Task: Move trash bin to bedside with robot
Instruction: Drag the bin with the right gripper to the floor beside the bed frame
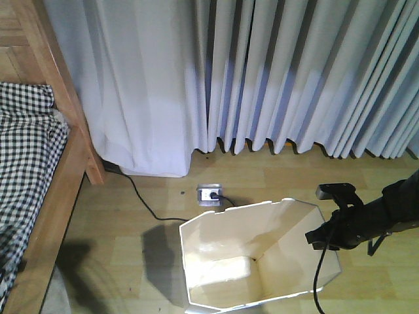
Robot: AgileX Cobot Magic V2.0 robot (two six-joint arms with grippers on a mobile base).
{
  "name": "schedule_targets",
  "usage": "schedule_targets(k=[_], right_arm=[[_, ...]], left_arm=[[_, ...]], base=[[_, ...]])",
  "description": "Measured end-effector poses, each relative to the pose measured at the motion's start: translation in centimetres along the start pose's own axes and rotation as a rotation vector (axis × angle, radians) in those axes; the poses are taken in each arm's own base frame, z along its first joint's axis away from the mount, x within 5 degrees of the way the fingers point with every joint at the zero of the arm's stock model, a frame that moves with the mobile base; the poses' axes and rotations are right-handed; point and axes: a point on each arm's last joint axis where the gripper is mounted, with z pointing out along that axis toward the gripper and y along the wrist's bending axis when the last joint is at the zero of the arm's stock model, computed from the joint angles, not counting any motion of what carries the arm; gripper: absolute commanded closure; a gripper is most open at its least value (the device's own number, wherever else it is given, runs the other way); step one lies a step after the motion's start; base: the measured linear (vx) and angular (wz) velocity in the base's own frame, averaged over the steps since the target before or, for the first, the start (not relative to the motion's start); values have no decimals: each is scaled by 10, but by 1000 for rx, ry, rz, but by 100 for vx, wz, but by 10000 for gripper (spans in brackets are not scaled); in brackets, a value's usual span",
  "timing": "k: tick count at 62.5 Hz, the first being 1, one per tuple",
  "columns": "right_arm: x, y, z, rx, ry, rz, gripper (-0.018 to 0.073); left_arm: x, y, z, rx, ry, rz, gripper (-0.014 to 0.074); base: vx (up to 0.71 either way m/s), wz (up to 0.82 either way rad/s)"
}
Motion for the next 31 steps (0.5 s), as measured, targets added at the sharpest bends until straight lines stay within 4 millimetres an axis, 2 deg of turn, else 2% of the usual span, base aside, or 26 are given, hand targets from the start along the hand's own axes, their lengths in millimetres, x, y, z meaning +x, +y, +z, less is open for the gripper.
schedule_targets(k=[31], right_arm=[[0,0,0,0,0,0,566]], left_arm=[[0,0,0,0,0,0,603]], base=[[15,2]])
